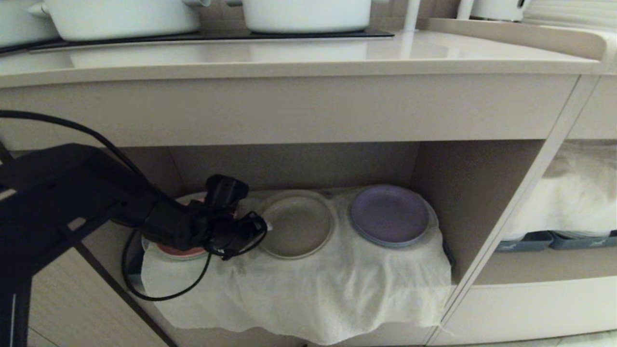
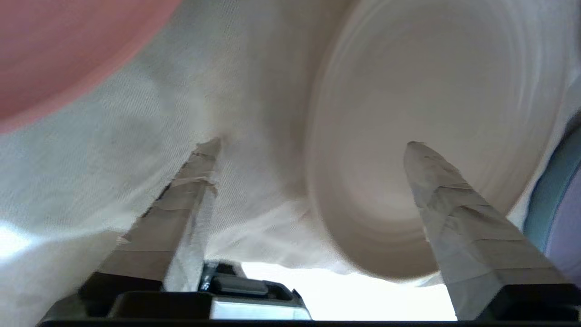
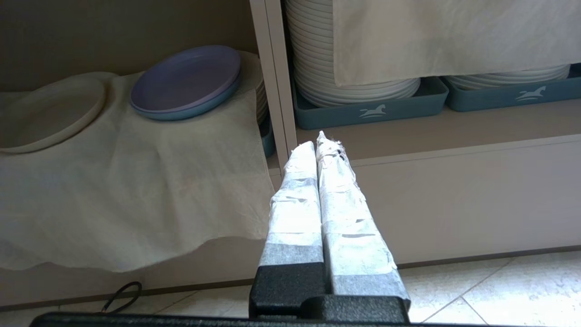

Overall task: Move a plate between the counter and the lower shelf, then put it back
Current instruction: Put the plate in the cupboard

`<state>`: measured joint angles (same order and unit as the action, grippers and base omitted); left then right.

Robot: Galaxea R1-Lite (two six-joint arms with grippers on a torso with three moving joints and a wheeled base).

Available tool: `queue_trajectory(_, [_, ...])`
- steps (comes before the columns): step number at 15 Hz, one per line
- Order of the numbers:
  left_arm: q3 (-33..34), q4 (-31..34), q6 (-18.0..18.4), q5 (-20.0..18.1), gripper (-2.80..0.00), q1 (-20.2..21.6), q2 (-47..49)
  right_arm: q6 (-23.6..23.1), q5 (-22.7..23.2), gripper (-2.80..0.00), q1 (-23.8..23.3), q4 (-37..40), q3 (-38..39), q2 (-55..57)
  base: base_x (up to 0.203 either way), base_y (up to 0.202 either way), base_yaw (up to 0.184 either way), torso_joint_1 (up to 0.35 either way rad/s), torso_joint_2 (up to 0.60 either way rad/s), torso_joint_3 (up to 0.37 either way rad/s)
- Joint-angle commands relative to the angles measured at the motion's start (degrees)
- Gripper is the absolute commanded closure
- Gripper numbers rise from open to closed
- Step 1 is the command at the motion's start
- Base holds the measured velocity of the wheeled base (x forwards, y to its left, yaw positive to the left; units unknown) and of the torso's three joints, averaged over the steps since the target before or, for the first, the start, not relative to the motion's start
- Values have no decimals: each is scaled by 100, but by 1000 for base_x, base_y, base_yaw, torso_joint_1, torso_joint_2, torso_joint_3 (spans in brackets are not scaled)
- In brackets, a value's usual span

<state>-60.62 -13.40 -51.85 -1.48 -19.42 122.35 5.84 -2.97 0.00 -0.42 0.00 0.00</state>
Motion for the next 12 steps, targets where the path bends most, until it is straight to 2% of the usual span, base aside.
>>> queue_trajectory(1, [129,-9,-27,-2,-280,-8,-194,5,-10,0,0,6,0,0,0,0,0,0,0,0])
queue_trajectory(12, [1036,5,70,-2,-280,-92,-1042,5,-10,0,0,-2,0,0,0,0,0,0,0,0])
